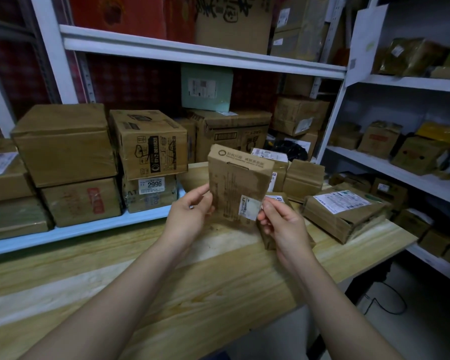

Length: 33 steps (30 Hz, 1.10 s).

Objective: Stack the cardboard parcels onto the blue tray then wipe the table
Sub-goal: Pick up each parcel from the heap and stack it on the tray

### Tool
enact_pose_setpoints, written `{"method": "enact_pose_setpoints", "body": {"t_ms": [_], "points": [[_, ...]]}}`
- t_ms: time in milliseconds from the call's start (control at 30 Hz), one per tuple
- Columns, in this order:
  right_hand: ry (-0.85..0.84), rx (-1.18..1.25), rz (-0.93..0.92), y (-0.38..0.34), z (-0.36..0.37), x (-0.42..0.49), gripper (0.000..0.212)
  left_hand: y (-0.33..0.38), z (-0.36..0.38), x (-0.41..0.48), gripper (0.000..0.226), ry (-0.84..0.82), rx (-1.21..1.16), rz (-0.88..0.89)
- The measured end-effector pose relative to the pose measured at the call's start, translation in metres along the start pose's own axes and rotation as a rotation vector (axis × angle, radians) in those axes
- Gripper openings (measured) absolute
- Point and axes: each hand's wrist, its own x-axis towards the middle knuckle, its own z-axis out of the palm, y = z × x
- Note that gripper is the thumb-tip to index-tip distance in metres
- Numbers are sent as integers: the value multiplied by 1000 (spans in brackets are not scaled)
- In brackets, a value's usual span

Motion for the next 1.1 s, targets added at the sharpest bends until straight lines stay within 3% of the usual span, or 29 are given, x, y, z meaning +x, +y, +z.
{"method": "enact_pose_setpoints", "body": {"t_ms": [533, 867, 1100], "points": [[1, 209, 90, -2, 3, 0, 27, 3, 0, -5, 14, -35, -179, -92], [-21, 289, 125, -6, 4, -3, 38, -5, -4, 0, 41, -18, -108, -21], [-38, 211, 105, -6, 3, -3, 38, -7, -7, 0, 42, -24, -114, -19]]}}
